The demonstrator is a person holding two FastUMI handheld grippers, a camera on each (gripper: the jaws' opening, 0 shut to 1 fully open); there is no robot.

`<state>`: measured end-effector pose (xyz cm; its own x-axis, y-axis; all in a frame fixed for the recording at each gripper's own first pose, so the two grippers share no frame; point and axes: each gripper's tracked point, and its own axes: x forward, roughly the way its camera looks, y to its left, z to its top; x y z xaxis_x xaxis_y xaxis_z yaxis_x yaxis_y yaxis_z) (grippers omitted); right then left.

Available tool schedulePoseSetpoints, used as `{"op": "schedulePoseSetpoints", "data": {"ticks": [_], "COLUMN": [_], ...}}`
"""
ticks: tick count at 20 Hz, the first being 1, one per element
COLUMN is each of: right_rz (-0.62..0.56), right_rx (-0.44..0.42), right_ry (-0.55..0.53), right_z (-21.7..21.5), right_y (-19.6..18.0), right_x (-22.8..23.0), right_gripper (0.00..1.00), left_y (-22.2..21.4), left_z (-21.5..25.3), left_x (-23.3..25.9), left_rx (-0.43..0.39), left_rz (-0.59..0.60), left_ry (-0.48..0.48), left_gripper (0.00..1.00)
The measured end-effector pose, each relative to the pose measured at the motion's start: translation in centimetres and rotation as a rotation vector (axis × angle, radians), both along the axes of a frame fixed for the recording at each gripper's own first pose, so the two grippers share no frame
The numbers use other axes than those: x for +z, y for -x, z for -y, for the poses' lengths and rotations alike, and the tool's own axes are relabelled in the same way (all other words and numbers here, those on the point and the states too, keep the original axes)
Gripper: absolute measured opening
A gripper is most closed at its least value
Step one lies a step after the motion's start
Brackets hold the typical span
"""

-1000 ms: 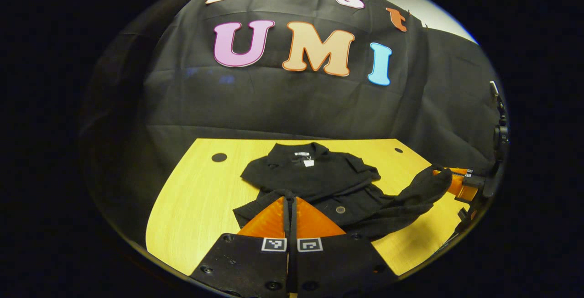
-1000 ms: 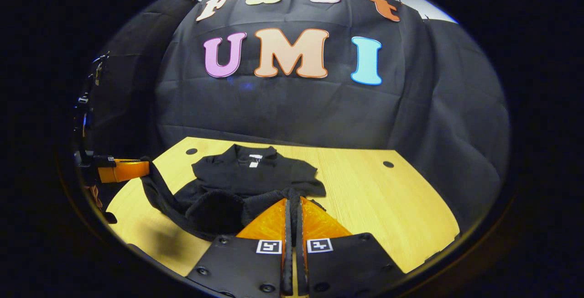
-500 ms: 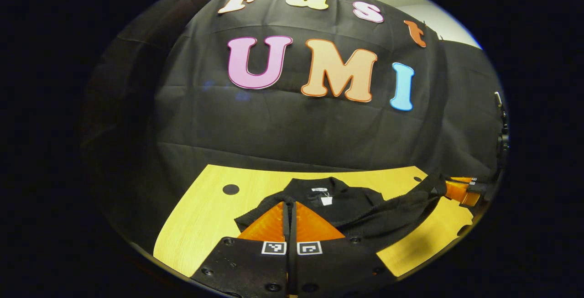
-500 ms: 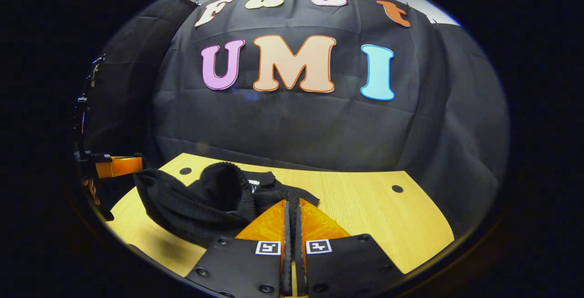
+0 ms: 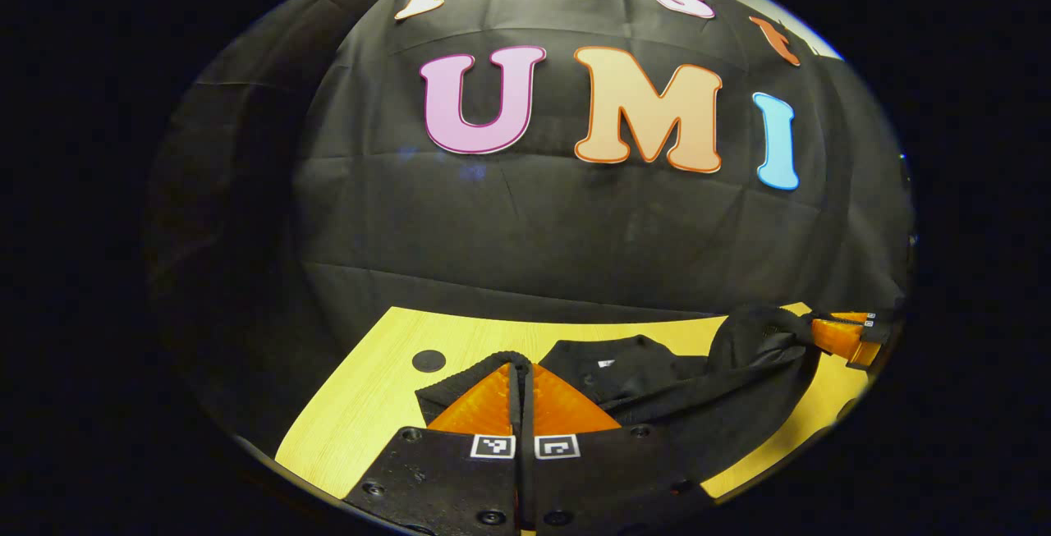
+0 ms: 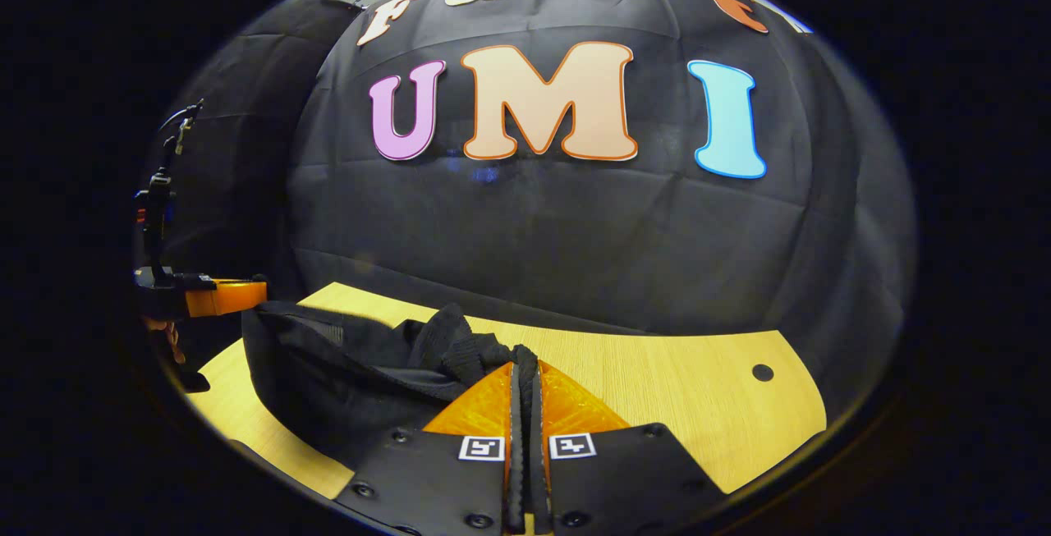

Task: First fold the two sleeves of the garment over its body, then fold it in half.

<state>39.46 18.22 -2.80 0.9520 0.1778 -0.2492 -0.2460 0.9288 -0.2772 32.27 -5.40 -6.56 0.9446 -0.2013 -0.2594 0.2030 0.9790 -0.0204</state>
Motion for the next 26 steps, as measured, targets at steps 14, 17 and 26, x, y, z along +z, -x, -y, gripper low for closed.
{"op": "schedulePoseSetpoints", "data": {"ticks": [14, 17, 26], "right_rz": [-0.111, -0.131, -0.146], "right_rx": [0.008, -0.002, -0.007], "right_ry": [0.023, -0.009, -0.070], "right_z": [0.7, 0.9, 1.3], "right_y": [-9.1, -9.5, -7.4], "right_x": [-6.3, -6.7, -4.7], "right_gripper": [0.12, 0.22, 0.99], "left_y": [-7.3, -7.4, -5.9], "left_z": [1.0, 1.6, 2.8], "left_x": [-6.7, -6.7, -3.4], "left_rx": [0.062, 0.050, 0.035], "left_rz": [-0.074, -0.076, -0.034], "left_ry": [-0.114, -0.119, -0.110], "left_gripper": [0.00, 0.24, 0.89]}}
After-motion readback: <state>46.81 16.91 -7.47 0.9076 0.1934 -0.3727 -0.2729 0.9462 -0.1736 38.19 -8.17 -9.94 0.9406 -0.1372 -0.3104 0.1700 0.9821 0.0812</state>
